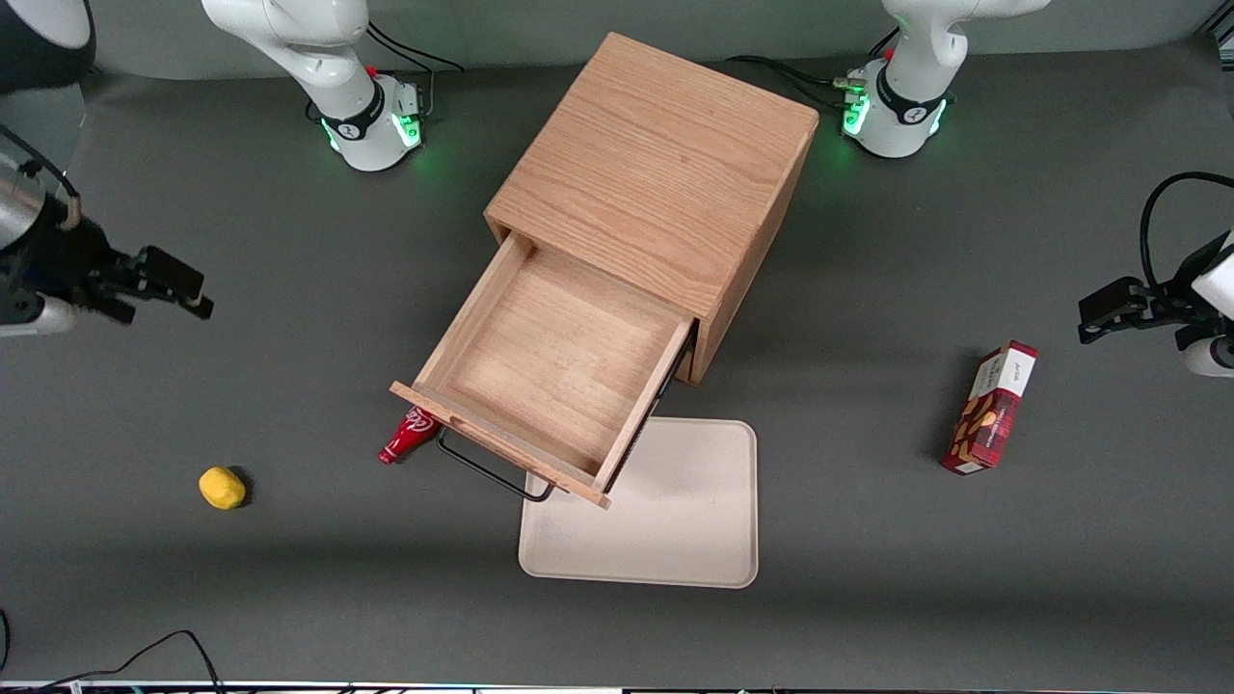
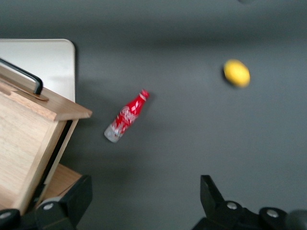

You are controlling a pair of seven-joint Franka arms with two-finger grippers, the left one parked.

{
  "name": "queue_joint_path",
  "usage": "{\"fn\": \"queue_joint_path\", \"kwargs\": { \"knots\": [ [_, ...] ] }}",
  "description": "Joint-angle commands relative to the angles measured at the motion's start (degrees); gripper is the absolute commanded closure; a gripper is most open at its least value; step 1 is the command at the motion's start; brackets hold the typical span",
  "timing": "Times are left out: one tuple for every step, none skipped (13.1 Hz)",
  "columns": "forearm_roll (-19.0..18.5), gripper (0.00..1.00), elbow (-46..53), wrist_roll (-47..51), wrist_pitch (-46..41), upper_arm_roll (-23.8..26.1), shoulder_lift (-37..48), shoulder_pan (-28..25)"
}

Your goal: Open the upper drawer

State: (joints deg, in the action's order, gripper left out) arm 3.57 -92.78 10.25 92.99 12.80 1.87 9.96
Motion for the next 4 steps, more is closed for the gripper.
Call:
{"fn": "queue_joint_path", "kwargs": {
  "knots": [
    [-0.1, 0.00, -6.1, 5.2, -1.4, -0.3, 5.2, 0.6],
    [-0.5, 0.00, -6.1, 5.0, -1.4, -0.3, 5.3, 1.3],
    [-1.1, 0.00, -5.9, 4.9, -1.4, -0.3, 5.2, 1.3],
    [-3.4, 0.00, -5.9, 4.9, -1.2, -0.3, 5.0, 1.0]
  ]
}}
